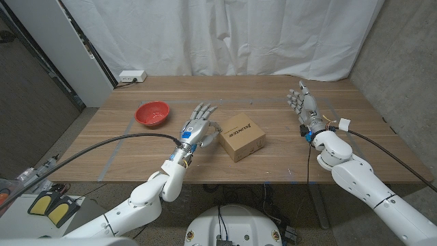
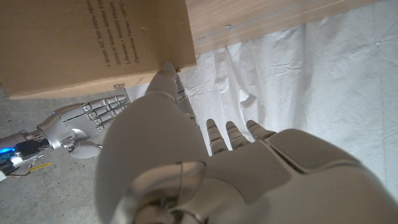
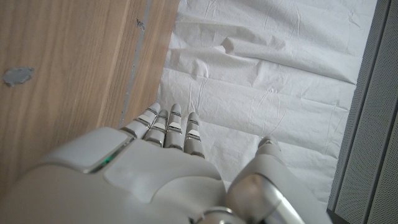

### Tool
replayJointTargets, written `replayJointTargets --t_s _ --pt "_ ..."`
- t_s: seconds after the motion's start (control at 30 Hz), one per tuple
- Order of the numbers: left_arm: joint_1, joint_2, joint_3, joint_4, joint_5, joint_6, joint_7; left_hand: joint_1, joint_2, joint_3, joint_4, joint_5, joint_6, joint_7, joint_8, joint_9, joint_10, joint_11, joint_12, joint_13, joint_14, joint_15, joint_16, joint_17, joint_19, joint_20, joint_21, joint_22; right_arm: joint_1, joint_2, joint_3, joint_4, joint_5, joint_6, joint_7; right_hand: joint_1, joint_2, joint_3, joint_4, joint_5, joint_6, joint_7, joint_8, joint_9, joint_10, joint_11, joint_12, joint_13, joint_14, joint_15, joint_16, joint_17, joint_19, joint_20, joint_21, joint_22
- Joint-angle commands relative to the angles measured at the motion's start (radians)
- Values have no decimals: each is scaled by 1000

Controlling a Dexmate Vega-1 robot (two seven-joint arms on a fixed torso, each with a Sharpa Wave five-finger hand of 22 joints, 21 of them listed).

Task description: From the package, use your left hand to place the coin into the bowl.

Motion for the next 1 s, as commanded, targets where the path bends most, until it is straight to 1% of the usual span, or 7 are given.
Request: replayJointTargets --t_s 0.03,0.23,0.47,0.53,0.57,0.63,1.0 --pt "4 -3 -9 10 -12 -25 36 -8 11 -1 12 1 40 15 8 0 21 -5 8 2 18 -44 9 3 10 3 8 3 0 1 -1 -5 -6 8 -1 -6 7 -6 3 0 4 -2 0 3 5 -3 -1 4 5 5 2 3 1 -1 0 3" --pt "7 -3 -13 15 -17 -40 57 -20 18 -2 21 2 72 24 20 -6 47 -11 11 2 44 -54 14 4 25 6 11 3 -12 0 3 -16 -7 12 -5 -7 7 -7 3 0 4 -1 0 3 7 -1 0 4 5 4 2 3 1 0 0 3" --pt "11 -8 -17 26 -22 -57 89 -27 18 -3 24 3 100 16 30 -14 81 -16 17 2 76 -59 18 4 46 13 15 3 -25 -3 9 -31 -13 15 -14 -9 6 -8 4 0 3 -2 0 3 7 -5 0 4 5 5 2 4 1 0 0 3" --pt "11 -11 -17 30 -21 -59 97 -29 19 -3 24 5 105 25 35 -9 98 -15 20 2 85 -59 18 4 54 17 17 3 -28 -2 10 -33 -14 18 -16 -10 6 -8 4 0 3 -2 0 3 7 -5 0 4 6 5 2 4 1 0 0 3" --pt "11 -13 -18 32 -21 -60 102 -28 20 -2 24 6 104 26 38 -6 103 -16 19 2 93 -74 19 5 57 18 17 3 -29 -3 11 -35 -15 18 -17 -10 6 -9 4 0 4 -2 0 3 7 -5 0 4 6 4 2 4 1 0 0 3" --pt "10 -16 -18 36 -20 -63 111 -29 21 -2 25 7 104 24 41 -2 112 -17 21 2 101 -80 19 5 65 22 19 3 -33 -3 12 -39 -18 18 -20 -10 6 -9 4 0 3 -2 0 3 7 -5 0 4 6 4 2 4 1 -1 0 3" --pt "11 -16 -22 27 -13 -57 118 -33 28 2 27 12 94 38 58 20 153 -23 25 5 145 -85 26 7 82 24 19 3 -58 -4 23 -61 -24 29 -31 -13 5 -11 5 0 3 -2 0 3 8 -5 0 4 6 4 2 4 2 -1 1 3"
